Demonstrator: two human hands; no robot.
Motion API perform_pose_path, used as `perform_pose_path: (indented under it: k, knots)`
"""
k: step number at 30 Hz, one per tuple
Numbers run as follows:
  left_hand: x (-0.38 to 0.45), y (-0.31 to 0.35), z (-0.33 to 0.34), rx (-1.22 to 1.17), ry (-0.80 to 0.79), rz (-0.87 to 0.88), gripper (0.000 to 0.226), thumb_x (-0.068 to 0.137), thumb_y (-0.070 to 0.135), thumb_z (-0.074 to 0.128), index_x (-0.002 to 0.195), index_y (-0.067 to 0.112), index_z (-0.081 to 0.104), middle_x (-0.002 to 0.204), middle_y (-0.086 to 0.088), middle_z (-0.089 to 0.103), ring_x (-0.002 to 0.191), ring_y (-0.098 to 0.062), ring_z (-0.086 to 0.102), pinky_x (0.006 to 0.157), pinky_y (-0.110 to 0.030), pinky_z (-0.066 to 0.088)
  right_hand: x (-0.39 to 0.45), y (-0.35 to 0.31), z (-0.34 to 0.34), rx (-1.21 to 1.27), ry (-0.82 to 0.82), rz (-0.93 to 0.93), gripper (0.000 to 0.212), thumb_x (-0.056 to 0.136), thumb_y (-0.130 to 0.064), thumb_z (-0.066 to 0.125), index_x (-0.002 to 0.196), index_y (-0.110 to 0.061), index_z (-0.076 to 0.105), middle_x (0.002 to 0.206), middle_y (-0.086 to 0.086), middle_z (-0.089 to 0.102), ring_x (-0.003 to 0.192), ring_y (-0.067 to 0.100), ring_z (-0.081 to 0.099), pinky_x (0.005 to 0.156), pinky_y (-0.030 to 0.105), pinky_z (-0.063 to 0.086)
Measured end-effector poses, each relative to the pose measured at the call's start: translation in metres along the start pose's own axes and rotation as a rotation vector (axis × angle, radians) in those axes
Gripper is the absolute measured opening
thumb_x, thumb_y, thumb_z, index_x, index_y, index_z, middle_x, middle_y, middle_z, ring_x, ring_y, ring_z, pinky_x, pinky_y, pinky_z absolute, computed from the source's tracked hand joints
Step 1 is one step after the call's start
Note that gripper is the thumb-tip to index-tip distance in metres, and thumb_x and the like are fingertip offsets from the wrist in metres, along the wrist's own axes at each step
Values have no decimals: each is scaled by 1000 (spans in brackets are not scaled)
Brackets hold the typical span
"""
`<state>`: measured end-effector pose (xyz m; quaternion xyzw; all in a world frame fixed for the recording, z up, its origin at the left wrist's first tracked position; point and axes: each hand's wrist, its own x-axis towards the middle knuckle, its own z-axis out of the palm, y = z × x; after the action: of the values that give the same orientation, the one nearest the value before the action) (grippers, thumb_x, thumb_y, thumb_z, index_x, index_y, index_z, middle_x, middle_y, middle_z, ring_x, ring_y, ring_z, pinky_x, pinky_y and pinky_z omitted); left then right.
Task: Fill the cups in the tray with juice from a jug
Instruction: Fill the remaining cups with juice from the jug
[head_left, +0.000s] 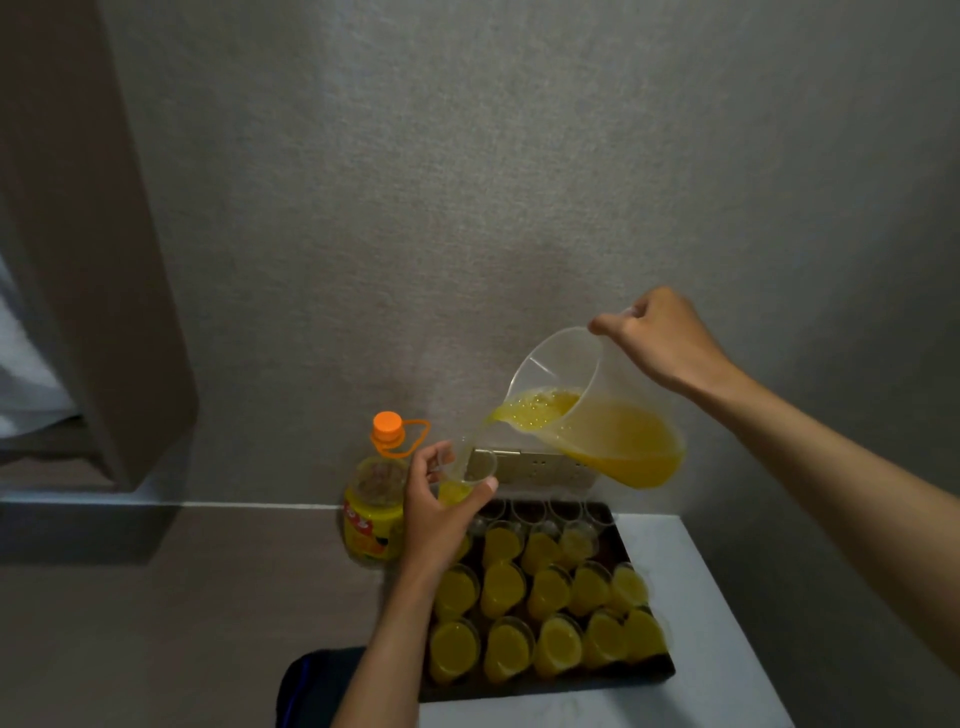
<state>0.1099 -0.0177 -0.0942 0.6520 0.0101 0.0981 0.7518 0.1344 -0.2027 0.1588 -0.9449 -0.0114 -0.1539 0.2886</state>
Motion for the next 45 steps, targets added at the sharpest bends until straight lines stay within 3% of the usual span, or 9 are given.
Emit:
perform_pose_path:
  k: [4,7,13,18,29,34,42,45]
  knots:
    - [0,0,-1,3,-3,-2,58,78,15,88,125,28,57,129,11,60,113,13,52,89,-8,42,2,-1,-1,2,4,15,49,88,-30,71,50,-23,41,40,-10,30,37,10,24,52,32,27]
    - [0,-1,-2,21,-2,-8,59,78,16,88,126,27,56,130,11,58,113,14,51,83,1,39,2,-2,-2,6,7,15,49,88,-29,71,50,-23,40,40,-10,30,37,11,24,54,34,28]
    - [-1,-3,-2,30,-8,-16,58,78,16,87,125,26,55,130,8,58,113,13,50,80,3,37,-2,-2,-5,12,14,16,51,89,-27,70,49,-23,38,38,-11,29,35,8,22,52,31,26]
    - [-3,-4,0,32,-3,-16,58,78,18,87,126,27,55,132,8,57,123,-1,50,82,4,36,-4,-2,-8,2,25,10,47,88,-28,70,50,-22,42,41,-7,32,39,12,26,53,32,28]
    - [-6,-4,4,30,0,-34,59,78,19,88,126,27,55,132,9,57,117,7,49,80,1,39,-4,-1,-11,-18,26,2,50,88,-28,70,49,-22,40,40,-8,31,36,10,24,51,30,27]
    - [-7,-3,6,29,1,-26,58,78,14,87,127,24,55,130,8,57,107,22,48,77,4,38,-6,-2,-13,-27,27,-5,50,89,-27,69,49,-21,39,37,-11,28,34,7,22,48,29,25]
    - [-10,-2,4,11,9,-25,60,78,18,88,127,27,55,132,9,56,122,6,48,86,-10,42,-7,-1,-11,-11,22,-2,51,90,-28,69,49,-22,40,36,-12,29,33,6,23,52,30,28]
    - [-10,-2,3,17,13,-26,60,77,19,88,127,27,55,131,10,57,117,9,49,79,-2,42,-6,-2,-10,-15,20,2,49,90,-29,69,50,-22,41,37,-12,30,34,7,23,51,30,27]
